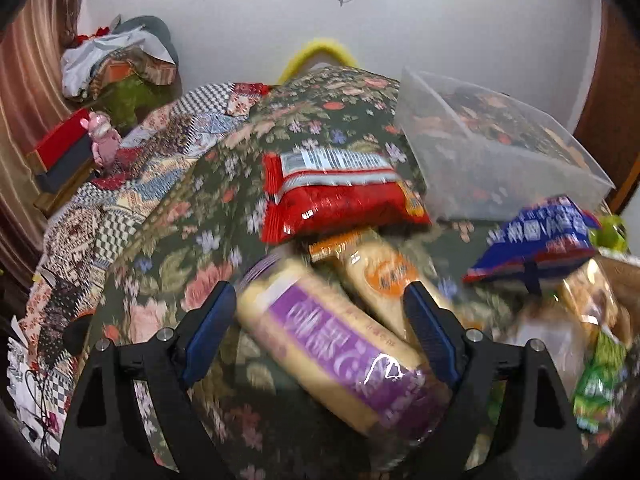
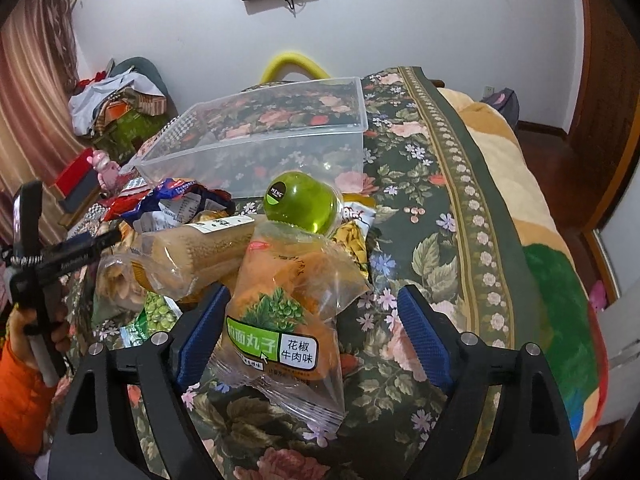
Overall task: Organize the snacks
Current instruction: 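Grasp the purple-labelled roll with the left tool while the right tool grasps the meatball bag, then carry both snacks over the clear box and open both tools to drop them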
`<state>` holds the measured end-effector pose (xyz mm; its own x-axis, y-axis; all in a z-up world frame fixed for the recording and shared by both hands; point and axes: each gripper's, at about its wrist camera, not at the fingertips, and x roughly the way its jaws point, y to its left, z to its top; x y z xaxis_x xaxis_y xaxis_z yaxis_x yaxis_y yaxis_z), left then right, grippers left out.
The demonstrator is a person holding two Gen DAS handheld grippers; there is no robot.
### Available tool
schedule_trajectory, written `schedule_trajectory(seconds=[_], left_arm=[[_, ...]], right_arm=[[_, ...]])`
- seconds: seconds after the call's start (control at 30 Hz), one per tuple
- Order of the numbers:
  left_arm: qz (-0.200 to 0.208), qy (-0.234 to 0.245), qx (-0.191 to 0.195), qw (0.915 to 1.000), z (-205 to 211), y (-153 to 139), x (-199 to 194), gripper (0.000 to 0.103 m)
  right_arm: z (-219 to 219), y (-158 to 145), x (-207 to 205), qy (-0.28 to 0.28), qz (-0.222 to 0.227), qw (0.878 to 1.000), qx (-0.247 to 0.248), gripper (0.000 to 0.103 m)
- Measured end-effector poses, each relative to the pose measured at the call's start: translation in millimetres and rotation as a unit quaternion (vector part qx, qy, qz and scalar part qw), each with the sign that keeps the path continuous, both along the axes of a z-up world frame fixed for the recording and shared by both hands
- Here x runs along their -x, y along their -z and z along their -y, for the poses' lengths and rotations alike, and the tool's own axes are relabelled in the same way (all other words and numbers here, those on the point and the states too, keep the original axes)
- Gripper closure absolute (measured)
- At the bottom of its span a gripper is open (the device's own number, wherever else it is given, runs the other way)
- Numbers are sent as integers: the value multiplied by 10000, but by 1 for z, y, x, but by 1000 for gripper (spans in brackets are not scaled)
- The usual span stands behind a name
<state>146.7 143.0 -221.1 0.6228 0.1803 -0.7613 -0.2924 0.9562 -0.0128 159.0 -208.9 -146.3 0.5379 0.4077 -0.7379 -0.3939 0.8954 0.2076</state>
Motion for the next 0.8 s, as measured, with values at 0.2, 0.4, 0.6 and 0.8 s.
schedule_trajectory(seconds=[0.2,0.4,0.6,0.8], left_arm=[[-38,-73,253,9996,-12,5,19,17],[-49,-32,296,9995,-9,10,13,30],[-20,-17,85,10000,-6,10,14,65],[140,34,150,9998,-8,-4,27,80]], right_arm=[[-2,-2,-2,-18,-33,10000,26,19],[-6,-1,-6,-82,-48,9999,-67,32],[-7,1,-8,-182,-188,9991,-328,56],[-9,-3,-1,-148,-18,9997,-191,58]])
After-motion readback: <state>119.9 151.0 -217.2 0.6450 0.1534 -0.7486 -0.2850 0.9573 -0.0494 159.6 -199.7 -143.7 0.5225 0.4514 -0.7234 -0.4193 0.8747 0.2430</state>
